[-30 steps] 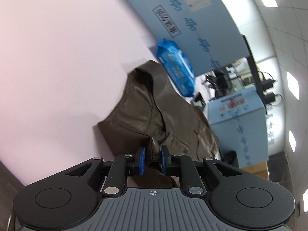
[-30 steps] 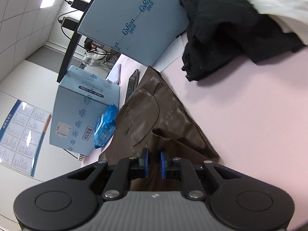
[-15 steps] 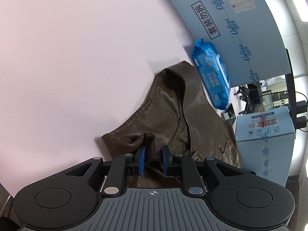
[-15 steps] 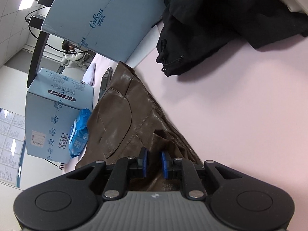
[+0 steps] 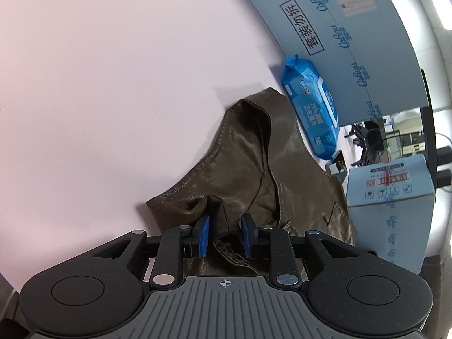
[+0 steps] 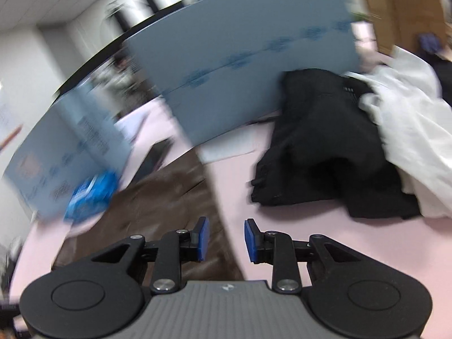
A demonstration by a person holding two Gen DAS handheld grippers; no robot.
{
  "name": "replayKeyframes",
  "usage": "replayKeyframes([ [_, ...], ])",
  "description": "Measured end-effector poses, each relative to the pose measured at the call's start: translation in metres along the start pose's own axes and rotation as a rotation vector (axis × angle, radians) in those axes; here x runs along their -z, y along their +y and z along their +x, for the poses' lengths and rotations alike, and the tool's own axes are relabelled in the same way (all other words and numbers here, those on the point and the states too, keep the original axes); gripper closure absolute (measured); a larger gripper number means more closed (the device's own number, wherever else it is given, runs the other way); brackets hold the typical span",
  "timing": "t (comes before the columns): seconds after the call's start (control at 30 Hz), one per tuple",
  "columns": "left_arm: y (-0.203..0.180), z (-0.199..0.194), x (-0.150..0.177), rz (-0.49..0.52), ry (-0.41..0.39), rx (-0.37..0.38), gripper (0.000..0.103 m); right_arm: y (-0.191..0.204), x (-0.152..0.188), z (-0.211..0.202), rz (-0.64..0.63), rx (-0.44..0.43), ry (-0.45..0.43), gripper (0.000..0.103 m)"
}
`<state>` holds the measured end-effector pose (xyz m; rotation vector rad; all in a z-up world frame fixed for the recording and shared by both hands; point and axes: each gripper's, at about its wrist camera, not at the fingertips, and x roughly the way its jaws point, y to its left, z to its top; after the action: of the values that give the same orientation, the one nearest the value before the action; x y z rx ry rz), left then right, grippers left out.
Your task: Fold clothes
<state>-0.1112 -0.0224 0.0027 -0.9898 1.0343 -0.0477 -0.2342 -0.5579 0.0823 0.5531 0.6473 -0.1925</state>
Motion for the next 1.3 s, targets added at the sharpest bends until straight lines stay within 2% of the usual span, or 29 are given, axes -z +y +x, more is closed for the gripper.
replayKeyframes([
  [0.07, -0.002, 0.001, 0.001, 0.010, -0.004, -0.008, 0.080, 0.014, 0.002, -0.006, -0.105, -0.158, 0.040, 0.074],
  [0.1, -0.003, 0.003, 0.001, 0.017, -0.006, -0.013, 0.080, 0.025, 0.005, -0.007, -0.167, -0.243, 0.090, 0.073],
  [0.17, -0.006, 0.005, 0.001, 0.036, -0.005, -0.020, 0.080, 0.049, 0.015, -0.002, -0.267, -0.377, 0.214, 0.059],
  [0.2, -0.007, 0.006, 0.001, 0.045, -0.004, -0.022, 0.080, 0.064, 0.025, 0.003, -0.329, -0.423, 0.282, 0.056],
  [0.23, -0.008, 0.006, 0.001, 0.058, -0.002, -0.025, 0.080, 0.074, 0.032, 0.007, -0.377, -0.435, 0.312, 0.056],
  [0.3, -0.011, 0.006, 0.000, 0.101, 0.003, -0.034, 0.080, 0.089, 0.045, 0.025, -0.446, -0.401, 0.305, 0.056],
  [0.4, -0.020, 0.004, 0.003, 0.215, 0.001, -0.075, 0.080, 0.096, 0.047, 0.054, -0.372, -0.371, 0.283, 0.056],
  [0.53, -0.037, -0.008, 0.013, 0.381, -0.036, -0.126, 0.078, 0.110, 0.064, 0.089, -0.463, -0.307, 0.324, 0.057],
  [0.67, -0.039, -0.022, 0.017, 0.456, -0.077, -0.153, 0.076, 0.115, 0.084, 0.099, -0.567, -0.279, 0.340, 0.049],
  [0.7, -0.037, -0.023, 0.015, 0.429, -0.074, -0.145, 0.076, 0.116, 0.086, 0.098, -0.579, -0.279, 0.339, 0.048],
  [0.73, -0.031, -0.023, 0.010, 0.361, -0.061, -0.124, 0.075, 0.117, 0.087, 0.098, -0.590, -0.277, 0.340, 0.047],
  [0.77, -0.020, -0.023, 0.004, 0.245, -0.044, -0.081, 0.071, 0.118, 0.088, 0.098, -0.601, -0.276, 0.341, 0.045],
  [0.83, 0.012, -0.021, -0.012, -0.081, -0.004, 0.043, 0.065, 0.119, 0.089, 0.097, -0.611, -0.276, 0.344, 0.045],
  [0.87, 0.024, -0.022, -0.017, -0.191, -0.005, 0.076, 0.065, 0.119, 0.089, 0.097, -0.611, -0.278, 0.345, 0.045],
  [0.9, 0.031, -0.026, -0.022, -0.254, -0.024, 0.083, 0.065, 0.118, 0.089, 0.097, -0.606, -0.281, 0.346, 0.045],
  [0.97, 0.033, -0.038, -0.027, -0.258, -0.099, 0.048, 0.062, 0.118, 0.088, 0.098, -0.596, -0.286, 0.350, 0.045],
  [1.03, 0.031, -0.060, -0.032, -0.210, -0.216, -0.023, 0.058, 0.118, 0.087, 0.097, -0.589, -0.290, 0.353, 0.045],
  [1.07, 0.025, -0.072, -0.034, -0.151, -0.269, -0.052, 0.058, 0.118, 0.087, 0.096, -0.587, -0.292, 0.353, 0.044],
  [1.13, -0.003, -0.081, -0.027, 0.067, -0.305, -0.079, 0.057, 0.119, 0.087, 0.096, -0.580, -0.297, 0.354, 0.042],
  [1.17, -0.023, -0.082, -0.015, 0.217, -0.298, -0.063, 0.056, 0.119, 0.087, 0.096, -0.579, -0.298, 0.356, 0.040],
  [1.2, -0.048, -0.079, 0.004, 0.402, -0.274, -0.020, 0.056, 0.120, 0.087, 0.096, -0.581, -0.298, 0.359, 0.039],
  [1.23, -0.066, -0.077, 0.020, 0.545, -0.240, 0.028, 0.055, 0.121, 0.087, 0.097, -0.586, -0.297, 0.363, 0.037],
  [1.3, -0.094, -0.068, 0.054, 0.768, -0.121, 0.148, 0.055, 0.123, 0.087, 0.097, -0.592, -0.295, 0.368, 0.037],
])
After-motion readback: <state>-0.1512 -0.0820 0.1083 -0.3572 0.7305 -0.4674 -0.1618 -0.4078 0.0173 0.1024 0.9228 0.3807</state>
